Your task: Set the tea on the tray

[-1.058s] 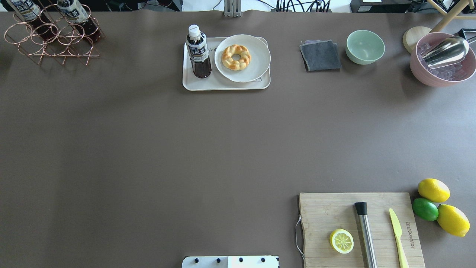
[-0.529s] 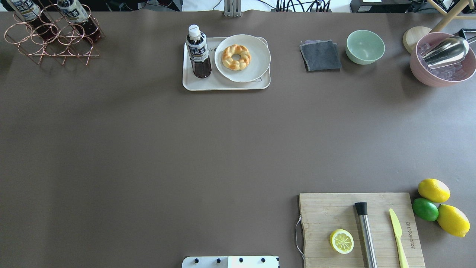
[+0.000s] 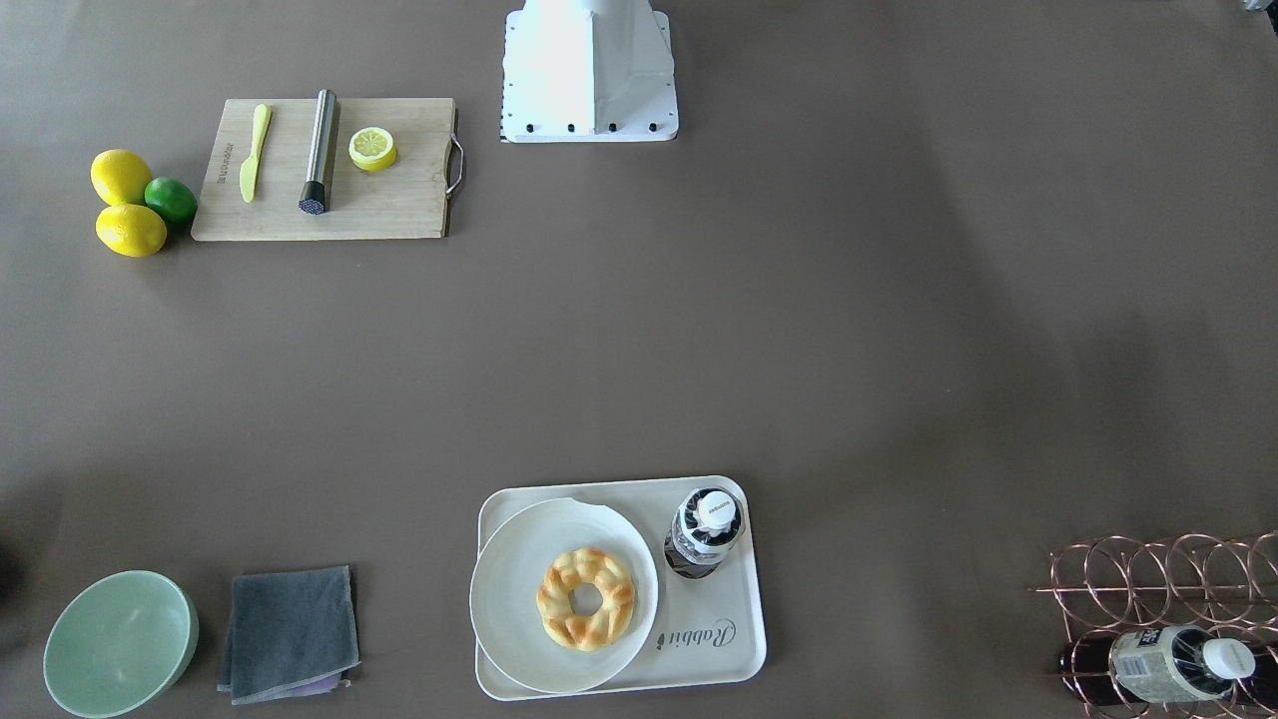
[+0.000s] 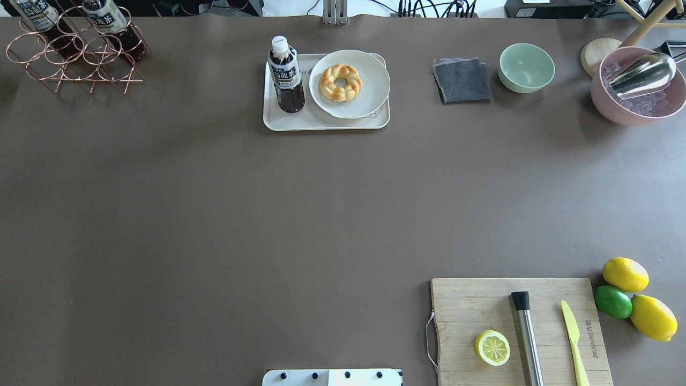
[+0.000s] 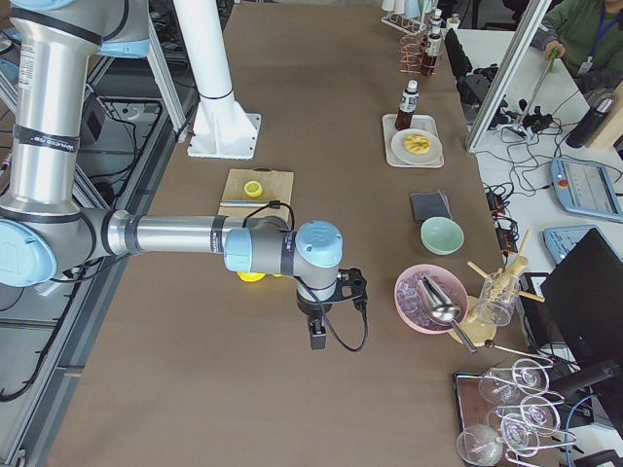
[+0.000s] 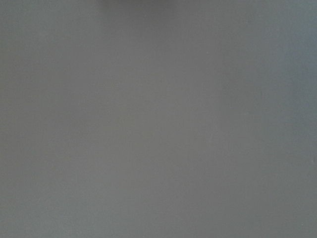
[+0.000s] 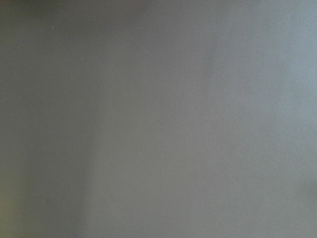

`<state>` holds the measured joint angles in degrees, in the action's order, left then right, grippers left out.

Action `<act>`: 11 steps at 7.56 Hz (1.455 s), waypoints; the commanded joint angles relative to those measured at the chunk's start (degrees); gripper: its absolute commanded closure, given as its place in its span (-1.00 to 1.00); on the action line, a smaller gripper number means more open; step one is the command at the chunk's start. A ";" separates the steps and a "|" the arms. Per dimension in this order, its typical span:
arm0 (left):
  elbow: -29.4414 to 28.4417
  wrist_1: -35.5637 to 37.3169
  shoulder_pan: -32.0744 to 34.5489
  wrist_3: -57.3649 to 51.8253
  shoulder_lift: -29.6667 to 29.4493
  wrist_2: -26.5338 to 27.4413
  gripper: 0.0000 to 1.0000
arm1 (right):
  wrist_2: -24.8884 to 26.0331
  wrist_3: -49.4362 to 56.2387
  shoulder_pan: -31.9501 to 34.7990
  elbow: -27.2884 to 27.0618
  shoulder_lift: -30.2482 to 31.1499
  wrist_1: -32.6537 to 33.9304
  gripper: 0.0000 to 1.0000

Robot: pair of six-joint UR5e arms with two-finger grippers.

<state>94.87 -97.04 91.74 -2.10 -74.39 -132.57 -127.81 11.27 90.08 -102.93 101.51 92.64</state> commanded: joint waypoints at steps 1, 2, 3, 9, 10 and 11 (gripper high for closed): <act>-0.48 0.10 0.01 -0.01 0.38 0.12 -0.99 | 0.28 -0.02 0.00 1.41 -0.26 -0.53 -1.00; -0.48 0.10 0.02 -0.01 0.38 0.12 -0.99 | 0.28 -0.02 0.00 1.42 -0.08 -0.53 -1.00; -0.65 0.10 0.02 -0.01 0.47 0.12 -0.99 | 0.28 -0.11 0.09 1.42 -0.08 -0.53 -1.00; -0.83 0.10 0.02 -0.01 0.47 0.12 -0.99 | 1.77 -0.11 0.00 1.15 -0.35 -0.62 -1.00; -1.18 0.10 0.02 -0.01 0.47 0.12 -0.99 | 1.86 -0.20 0.09 0.98 -0.35 -0.62 -1.00; -1.44 0.10 0.02 -0.01 0.38 0.12 -0.99 | 2.90 -0.20 0.01 0.80 -0.35 -0.62 -1.00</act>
<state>93.86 -96.94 91.78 -2.11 -73.95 -132.46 -126.01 11.12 90.13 -101.86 101.22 92.02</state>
